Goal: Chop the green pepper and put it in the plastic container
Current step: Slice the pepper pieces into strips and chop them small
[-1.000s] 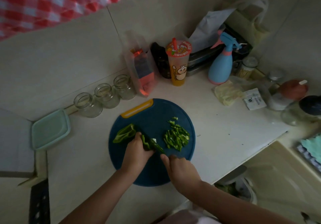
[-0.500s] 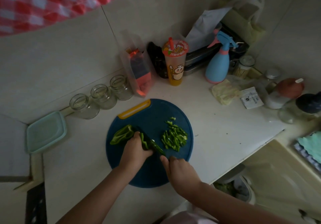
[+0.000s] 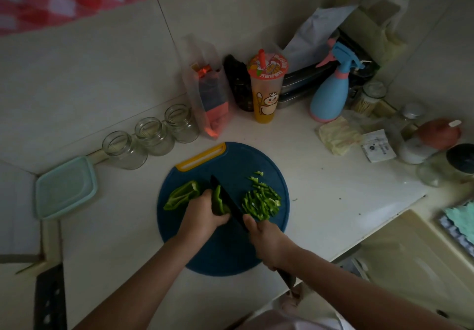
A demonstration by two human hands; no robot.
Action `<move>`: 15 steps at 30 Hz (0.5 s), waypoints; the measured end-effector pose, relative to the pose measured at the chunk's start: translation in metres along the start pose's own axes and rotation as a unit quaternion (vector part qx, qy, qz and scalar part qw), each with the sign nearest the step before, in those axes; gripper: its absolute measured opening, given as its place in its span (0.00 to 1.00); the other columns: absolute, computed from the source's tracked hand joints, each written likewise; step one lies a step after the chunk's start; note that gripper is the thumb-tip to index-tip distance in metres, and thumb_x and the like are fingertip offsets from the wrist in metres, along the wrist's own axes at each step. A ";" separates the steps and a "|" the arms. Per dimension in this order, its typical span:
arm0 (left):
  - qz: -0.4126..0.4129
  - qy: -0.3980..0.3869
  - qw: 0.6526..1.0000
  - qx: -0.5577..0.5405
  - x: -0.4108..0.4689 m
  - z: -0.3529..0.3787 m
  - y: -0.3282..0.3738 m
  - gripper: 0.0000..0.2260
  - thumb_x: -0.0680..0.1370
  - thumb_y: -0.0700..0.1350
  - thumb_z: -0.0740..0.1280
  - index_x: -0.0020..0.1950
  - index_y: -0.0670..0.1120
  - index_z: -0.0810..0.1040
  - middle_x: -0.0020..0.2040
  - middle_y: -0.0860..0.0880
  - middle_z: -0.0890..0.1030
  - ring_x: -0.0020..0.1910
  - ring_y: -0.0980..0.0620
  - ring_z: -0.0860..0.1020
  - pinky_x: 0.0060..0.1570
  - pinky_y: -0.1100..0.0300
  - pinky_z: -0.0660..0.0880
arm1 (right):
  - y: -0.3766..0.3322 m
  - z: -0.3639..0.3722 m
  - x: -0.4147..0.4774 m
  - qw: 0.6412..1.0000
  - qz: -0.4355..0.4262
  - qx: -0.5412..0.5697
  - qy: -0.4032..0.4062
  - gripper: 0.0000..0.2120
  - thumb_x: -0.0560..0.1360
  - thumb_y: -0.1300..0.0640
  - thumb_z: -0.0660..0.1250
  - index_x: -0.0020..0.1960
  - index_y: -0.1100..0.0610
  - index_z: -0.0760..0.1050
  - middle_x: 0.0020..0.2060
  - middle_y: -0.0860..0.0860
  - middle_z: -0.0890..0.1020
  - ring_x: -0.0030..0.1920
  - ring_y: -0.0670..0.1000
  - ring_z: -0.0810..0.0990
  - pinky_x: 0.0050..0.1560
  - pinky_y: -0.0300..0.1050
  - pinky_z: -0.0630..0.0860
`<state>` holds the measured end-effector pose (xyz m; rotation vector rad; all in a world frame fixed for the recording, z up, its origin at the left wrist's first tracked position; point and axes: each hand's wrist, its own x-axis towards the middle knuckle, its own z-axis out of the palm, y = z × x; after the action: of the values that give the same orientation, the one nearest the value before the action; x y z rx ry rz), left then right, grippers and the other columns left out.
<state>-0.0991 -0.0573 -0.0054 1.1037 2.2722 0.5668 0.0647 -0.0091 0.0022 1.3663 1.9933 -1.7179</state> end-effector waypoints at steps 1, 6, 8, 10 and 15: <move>0.002 -0.001 1.000 -0.007 0.001 0.000 0.000 0.18 0.65 0.46 0.77 0.50 0.42 0.77 0.45 0.46 0.83 0.47 0.50 0.81 0.46 0.59 0.76 | -0.001 0.002 0.003 1.000 0.005 0.005 0.000 0.25 0.81 0.40 0.46 0.37 0.57 0.66 0.30 0.54 0.72 0.27 0.50 0.71 0.29 0.40 0.68; 0.002 -0.013 0.999 -0.034 -0.003 0.001 -0.002 0.19 0.65 0.45 0.77 0.51 0.44 0.75 0.45 0.46 0.83 0.47 0.49 0.81 0.49 0.51 0.78 | -0.016 0.014 0.022 0.997 -0.037 0.022 0.062 0.24 0.82 0.45 0.47 0.33 0.54 0.66 0.32 0.53 0.73 0.37 0.52 0.73 0.46 0.42 0.68; 0.004 -0.010 0.998 -0.056 -0.007 0.000 -0.003 0.20 0.65 0.43 0.77 0.53 0.45 0.75 0.45 0.47 0.82 0.47 0.50 0.81 0.50 0.51 0.78 | -0.018 0.015 0.028 0.995 -0.031 0.054 0.079 0.24 0.82 0.44 0.47 0.33 0.54 0.67 0.31 0.54 0.73 0.35 0.52 0.73 0.45 0.45 0.70; -0.003 0.008 0.996 -0.084 -0.011 -0.001 -0.004 0.20 0.65 0.42 0.78 0.53 0.45 0.74 0.45 0.48 0.82 0.47 0.51 0.81 0.52 0.56 0.77 | -0.011 0.017 0.029 0.991 -0.027 0.097 0.093 0.25 0.81 0.43 0.48 0.33 0.55 0.67 0.30 0.52 0.73 0.31 0.50 0.72 0.43 0.46 0.71; -0.014 0.025 0.994 -0.106 -0.017 0.000 -0.005 0.21 0.64 0.41 0.79 0.50 0.46 0.72 0.43 0.50 0.81 0.44 0.54 0.80 0.47 0.65 0.74 | 0.008 0.011 0.009 0.993 -0.051 0.066 0.080 0.26 0.81 0.42 0.49 0.30 0.54 0.66 0.28 0.49 0.72 0.29 0.46 0.70 0.40 0.43 0.67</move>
<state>-0.0927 -0.0740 -0.0033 0.9623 2.2048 0.8128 0.0607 -0.0151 -0.0126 1.5145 2.0998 -1.8692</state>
